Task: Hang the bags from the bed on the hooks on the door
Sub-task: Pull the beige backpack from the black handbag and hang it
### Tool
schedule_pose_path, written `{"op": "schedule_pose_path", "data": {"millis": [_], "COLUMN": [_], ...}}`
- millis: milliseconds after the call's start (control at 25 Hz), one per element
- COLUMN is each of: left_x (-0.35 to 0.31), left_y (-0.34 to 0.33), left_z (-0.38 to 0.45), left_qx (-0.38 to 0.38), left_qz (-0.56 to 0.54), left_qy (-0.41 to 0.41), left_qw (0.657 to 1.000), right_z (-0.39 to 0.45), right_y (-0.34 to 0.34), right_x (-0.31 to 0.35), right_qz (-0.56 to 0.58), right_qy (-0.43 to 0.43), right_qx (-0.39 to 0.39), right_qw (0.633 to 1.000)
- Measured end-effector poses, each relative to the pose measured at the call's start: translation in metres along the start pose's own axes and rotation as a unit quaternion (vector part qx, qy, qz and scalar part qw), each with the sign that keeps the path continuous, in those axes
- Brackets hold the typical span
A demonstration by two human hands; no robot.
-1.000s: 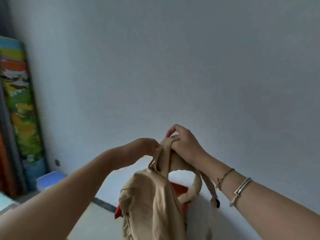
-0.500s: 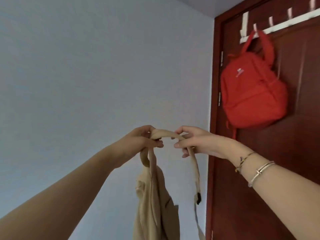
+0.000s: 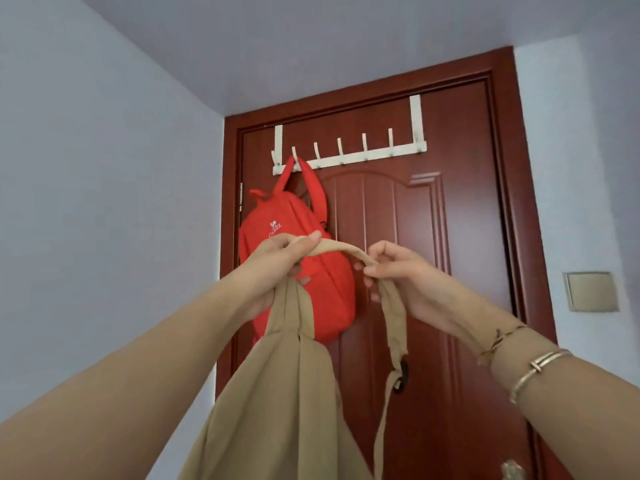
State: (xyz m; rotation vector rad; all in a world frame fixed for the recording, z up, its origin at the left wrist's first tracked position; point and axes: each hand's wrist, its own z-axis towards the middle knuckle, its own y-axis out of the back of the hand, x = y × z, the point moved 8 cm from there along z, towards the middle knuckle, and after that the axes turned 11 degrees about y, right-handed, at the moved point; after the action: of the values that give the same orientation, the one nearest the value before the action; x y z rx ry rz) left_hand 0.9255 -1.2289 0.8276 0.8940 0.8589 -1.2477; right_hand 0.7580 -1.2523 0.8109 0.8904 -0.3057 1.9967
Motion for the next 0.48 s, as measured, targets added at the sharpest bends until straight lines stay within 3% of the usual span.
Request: {"op": "schedule_pose_path", "data": {"millis": [160, 240, 360, 480], "left_x": [-0.029, -0.041, -0.064, -0.079], "left_y": [-0.025, -0.032, -0.036, -0.024], "left_z": [0.112, 0.139, 0.206, 0.272], "left_qx": [0.0, 0.008, -0.016, -0.054], "left_qz": [0.032, 0.035, 0.047, 0.04], "left_qy": [-0.091, -0.121, -0.185, -0.239], "left_qw": [0.995, 0.992, 0.982, 0.969], "right_z": [0.076, 0.1, 0.16, 0.223], "right_y": [0.071, 0.088, 0.13, 0.155], "right_x": [-0.015, -0.012, -0.009, -0.019], "right_qz": [-0.131, -0.199, -0.274, -0.386], "right_qy": [0.062, 0.088, 0.166, 0.22], "right_qx": [-0.034, -0.087, -0.171, -0.168], "right_qw": [0.989, 0.972, 0.932, 0.88]}}
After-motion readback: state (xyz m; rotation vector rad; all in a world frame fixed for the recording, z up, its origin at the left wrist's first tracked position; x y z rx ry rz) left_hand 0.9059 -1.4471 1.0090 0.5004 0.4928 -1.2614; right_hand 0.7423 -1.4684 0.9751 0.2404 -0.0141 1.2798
